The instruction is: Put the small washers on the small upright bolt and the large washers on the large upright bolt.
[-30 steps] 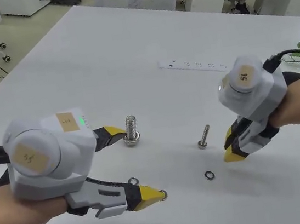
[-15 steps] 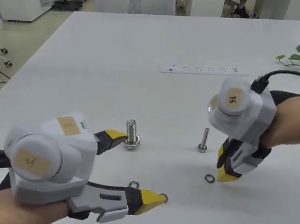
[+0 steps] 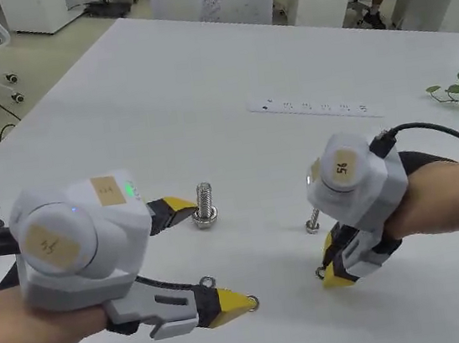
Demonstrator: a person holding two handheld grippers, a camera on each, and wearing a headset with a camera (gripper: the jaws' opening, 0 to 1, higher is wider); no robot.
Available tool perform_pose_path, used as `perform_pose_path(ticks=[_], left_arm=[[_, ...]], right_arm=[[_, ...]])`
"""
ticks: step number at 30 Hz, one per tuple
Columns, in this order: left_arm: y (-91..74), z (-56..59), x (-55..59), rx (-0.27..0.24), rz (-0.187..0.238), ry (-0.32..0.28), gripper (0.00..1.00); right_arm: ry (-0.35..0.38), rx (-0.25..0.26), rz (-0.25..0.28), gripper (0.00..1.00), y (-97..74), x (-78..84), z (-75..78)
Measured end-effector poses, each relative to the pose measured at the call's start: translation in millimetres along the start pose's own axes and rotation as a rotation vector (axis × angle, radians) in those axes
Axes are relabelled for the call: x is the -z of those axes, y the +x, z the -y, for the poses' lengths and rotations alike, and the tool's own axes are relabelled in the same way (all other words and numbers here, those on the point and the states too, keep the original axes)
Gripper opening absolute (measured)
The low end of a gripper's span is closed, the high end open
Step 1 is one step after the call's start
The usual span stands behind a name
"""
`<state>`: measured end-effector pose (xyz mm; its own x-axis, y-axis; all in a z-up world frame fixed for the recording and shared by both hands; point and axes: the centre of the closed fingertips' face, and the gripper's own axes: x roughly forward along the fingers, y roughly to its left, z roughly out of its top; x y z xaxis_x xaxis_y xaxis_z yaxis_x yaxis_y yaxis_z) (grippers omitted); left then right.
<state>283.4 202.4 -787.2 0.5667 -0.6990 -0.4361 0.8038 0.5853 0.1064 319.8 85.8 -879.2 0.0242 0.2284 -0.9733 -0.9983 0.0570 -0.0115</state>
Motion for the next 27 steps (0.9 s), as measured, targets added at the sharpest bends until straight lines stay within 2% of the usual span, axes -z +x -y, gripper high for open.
perform_pose_path(ticks=[7, 20, 27], left_arm=[[0.2, 2.1, 0.4, 0.002, 0.002, -0.001, 0.73], [-0.9, 5.5, 0.1, 0.003, 0.001, -0.001, 0.73], [0.1, 6.7, 0.0, 0.003, 0.0, -0.003, 0.73]], right_arm=[[-0.016, 0.011, -0.013, 0.17, 1.7, -2.1, -3.5], [0.027, 0.015, -0.006, 0.14, 0.1, -0.2, -2.1], [0.01, 0.014, -0.016, 0.13, 0.3, -1.5, -3.3]])
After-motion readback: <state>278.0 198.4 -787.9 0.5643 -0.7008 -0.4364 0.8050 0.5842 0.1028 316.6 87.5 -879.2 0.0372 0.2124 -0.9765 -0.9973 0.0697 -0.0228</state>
